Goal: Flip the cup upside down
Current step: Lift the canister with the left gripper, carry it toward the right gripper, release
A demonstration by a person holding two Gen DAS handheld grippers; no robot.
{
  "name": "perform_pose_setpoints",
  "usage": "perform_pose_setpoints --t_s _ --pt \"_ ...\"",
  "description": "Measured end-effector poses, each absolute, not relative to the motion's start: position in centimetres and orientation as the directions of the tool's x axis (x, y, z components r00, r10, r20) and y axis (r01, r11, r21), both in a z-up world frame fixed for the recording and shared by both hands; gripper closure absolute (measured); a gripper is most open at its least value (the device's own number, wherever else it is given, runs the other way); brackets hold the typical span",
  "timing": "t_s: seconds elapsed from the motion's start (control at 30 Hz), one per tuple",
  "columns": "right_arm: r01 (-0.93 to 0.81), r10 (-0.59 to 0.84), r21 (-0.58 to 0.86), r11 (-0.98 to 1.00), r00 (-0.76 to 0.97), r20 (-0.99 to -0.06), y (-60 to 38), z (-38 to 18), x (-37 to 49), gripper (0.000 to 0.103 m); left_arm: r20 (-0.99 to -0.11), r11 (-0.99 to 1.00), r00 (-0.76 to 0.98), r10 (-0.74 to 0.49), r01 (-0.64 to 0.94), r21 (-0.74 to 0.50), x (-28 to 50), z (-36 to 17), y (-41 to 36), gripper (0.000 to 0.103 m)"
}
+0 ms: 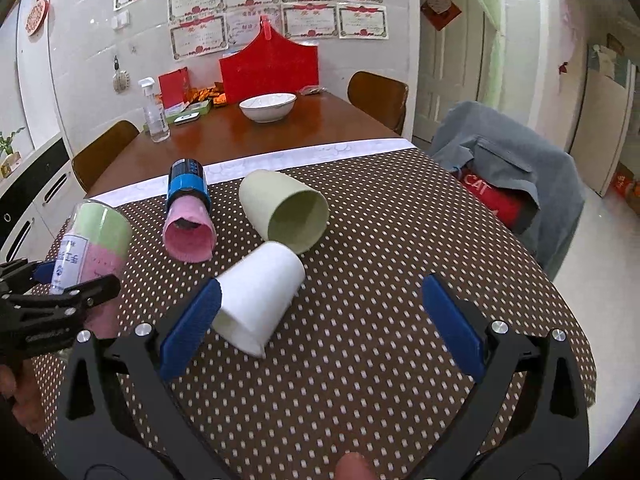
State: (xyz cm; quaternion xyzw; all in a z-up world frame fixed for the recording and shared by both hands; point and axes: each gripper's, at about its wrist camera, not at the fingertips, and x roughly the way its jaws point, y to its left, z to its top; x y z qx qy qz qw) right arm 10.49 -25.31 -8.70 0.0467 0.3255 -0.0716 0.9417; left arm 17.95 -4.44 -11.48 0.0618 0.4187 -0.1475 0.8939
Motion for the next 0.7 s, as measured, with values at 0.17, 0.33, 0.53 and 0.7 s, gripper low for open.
perform_pose_setpoints --t_s 0.17,0.33,0.53,0.7 --pt "0.181 -0.11 0.059 0.982 0.795 -0.597 -25.6 -8.5 7.3 0.005 -0.752 0.931 0.609 -0.251 0.364 -0.016 13.4 -10.7 -5.4 0.03" --pt "0.186 -0.105 0.079 0.979 0.8 -0.591 -25.9 -8.6 5.5 0.005 -0.75 0.91 0.594 -0.292 0.414 -0.027 10.3 -11.4 -6.8 0.03" --pt "0.194 -0.112 0.082 0.978 0.809 -0.576 -26.3 -8.5 4.5 0.005 -0.766 0.902 0.566 -0.306 0.429 -0.043 9.5 -13.6 -8.5 0.03" --pt "0.196 -0.105 0.09 0.977 0.799 -0.592 -26.6 -9.3 4.5 0.005 -0.782 0.904 0.551 -0.292 0.425 -0.038 10.4 -15.4 -9.5 0.03"
